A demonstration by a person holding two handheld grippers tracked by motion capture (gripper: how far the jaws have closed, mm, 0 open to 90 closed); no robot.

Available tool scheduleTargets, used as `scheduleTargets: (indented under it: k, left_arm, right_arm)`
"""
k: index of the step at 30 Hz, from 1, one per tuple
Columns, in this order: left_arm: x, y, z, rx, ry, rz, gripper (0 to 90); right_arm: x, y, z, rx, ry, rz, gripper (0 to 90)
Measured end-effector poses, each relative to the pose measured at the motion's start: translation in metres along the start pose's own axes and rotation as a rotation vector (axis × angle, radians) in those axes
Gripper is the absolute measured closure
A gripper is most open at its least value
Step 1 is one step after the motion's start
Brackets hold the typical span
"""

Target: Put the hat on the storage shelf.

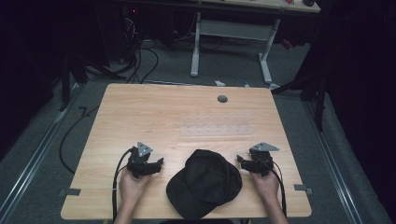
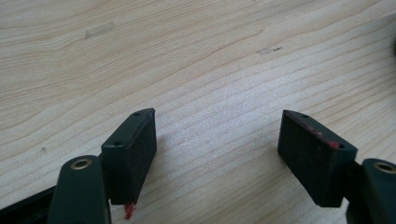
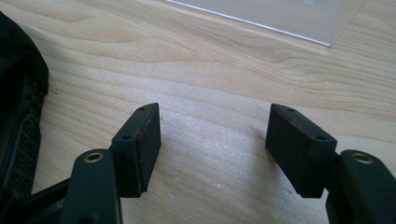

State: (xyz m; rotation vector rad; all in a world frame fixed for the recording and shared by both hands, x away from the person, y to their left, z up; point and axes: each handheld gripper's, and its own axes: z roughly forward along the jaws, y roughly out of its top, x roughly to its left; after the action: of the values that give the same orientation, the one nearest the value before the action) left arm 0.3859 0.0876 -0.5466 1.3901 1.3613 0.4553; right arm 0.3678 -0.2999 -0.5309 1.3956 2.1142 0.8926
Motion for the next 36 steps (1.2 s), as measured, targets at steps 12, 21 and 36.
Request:
scheduleTargets:
  k: [12,21,36]
  left_arm:
    - [0.0000,0.0000,0.0001,-0.001,0.003,-0.001,27.9]
    - [0.0000,0.0000,0.0001,-0.001,0.004,-0.002,27.8]
    - [0.0001,0.0002,0.0000,0.001,0.005,-0.002,27.5]
  right_arm:
    - [-0.0002,0.0001,0.0000,0.000,-0.001,-0.001,35.8]
    - [0.0000,0.0001,0.0000,0.000,-0.002,0.002,35.9]
    - [-0.0006,-0.0002,-0.0006,-0.001,-0.003,0.010,38.8]
